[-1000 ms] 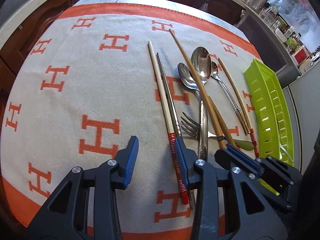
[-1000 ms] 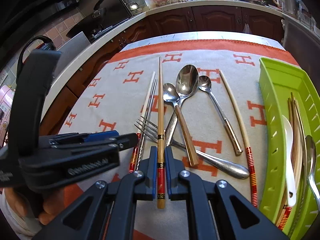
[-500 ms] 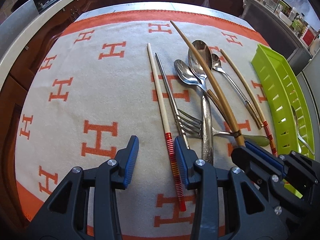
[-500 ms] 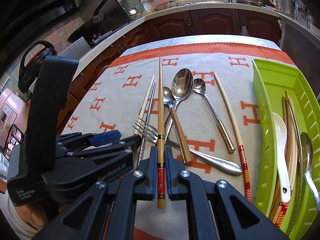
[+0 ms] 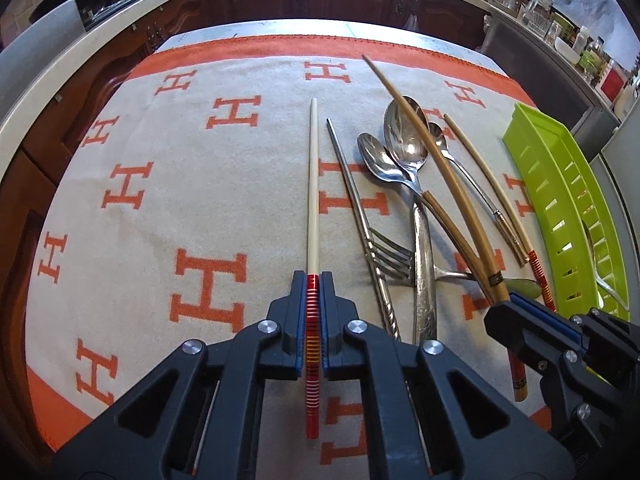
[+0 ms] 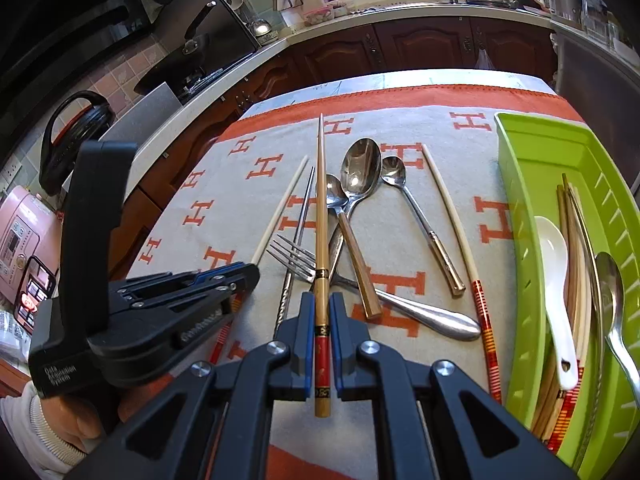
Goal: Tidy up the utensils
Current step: 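Grasp a white red-banded chopstick with the left gripper, then carry both chopsticks into the green tray and open both grippers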
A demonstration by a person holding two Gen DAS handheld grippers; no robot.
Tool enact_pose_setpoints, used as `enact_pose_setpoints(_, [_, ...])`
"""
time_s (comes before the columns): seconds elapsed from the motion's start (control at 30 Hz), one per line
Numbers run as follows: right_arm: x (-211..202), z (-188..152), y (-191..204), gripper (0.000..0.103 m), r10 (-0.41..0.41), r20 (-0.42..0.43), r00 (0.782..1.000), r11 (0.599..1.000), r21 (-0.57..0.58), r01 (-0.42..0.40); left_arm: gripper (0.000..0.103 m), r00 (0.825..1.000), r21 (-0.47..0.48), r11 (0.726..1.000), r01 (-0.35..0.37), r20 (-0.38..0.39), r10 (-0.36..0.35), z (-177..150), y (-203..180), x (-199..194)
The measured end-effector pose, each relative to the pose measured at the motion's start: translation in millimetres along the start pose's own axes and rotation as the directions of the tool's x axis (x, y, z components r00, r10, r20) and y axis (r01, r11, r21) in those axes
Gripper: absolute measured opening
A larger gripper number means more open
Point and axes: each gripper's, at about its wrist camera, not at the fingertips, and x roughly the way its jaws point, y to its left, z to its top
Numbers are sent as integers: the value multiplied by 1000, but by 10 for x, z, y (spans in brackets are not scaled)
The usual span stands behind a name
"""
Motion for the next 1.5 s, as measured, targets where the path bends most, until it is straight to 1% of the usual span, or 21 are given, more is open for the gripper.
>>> enact_pose_setpoints(0.1, [-51,-10,-1,7,4,10,1000,1000,10,-4,3,1000,-40,999,10,-12,-10,-31,100,-48])
enact_pose_setpoints(0.17, [-88,-12,2,7,7,18,1000,1000,17,-7,3,1000,-56,998,15,-6,-15,-59,156,-128])
enact_pose_setpoints(0.33, [-242,-21,-5,7,8,52,999,999,32,-10,3,998,-62,997,51,44,-48,-57,137,-447])
enact_pose_setpoints(0.43, [-382,-39,-39,7,2,77,997,999,46,-6,3,994,-40,996,79,82,-76,-32,34,-680])
enact_pose_setpoints(0.6, [-663,-56,-212,7,-23,100,995,995,98,14,3,987,20,992,128,94,-129,9,-300,-909])
enact_pose_setpoints(0.67, [-793,-60,-341,7,-45,109,993,990,136,30,3,985,45,988,149,85,-153,32,-477,-951])
enact_pose_setpoints(0.73, [-908,-57,-454,7,-64,119,991,985,166,43,3,979,71,980,187,66,-192,68,-709,-984])
enact_pose_setpoints(0.87, [-1168,-49,-684,7,-143,145,979,972,208,111,3,967,116,963,242,59,-249,110,-1148,-1052])
enact_pose_setpoints(0.97, [-1261,-58,-843,7,-193,139,971,960,232,157,3,958,135,952,276,45,-284,139,-1470,-1023])
enact_pose_setpoints(1.13, [-1184,-133,-1089,7,-223,78,972,943,269,194,3,945,110,939,326,-10,-327,167,-1785,-845])
enact_pose_setpoints(1.3, [-1065,-236,-1261,7,-213,11,977,931,305,200,3,944,103,939,328,-67,-323,105,-1976,-580])
enact_pose_setpoints(1.37, [-1046,-260,-1306,8,-217,1,976,926,317,206,3,946,98,942,320,-88,-312,81,-2020,-469])
enact_pose_setpoints(1.43, [-1053,-278,-1351,8,-207,-2,978,920,340,195,3,945,89,944,318,-109,-308,54,-2036,-391])
enact_pose_setpoints(1.5, [-1078,-294,-1404,11,-200,4,980,910,372,184,3,947,94,947,308,-122,-296,32,-2026,-341])
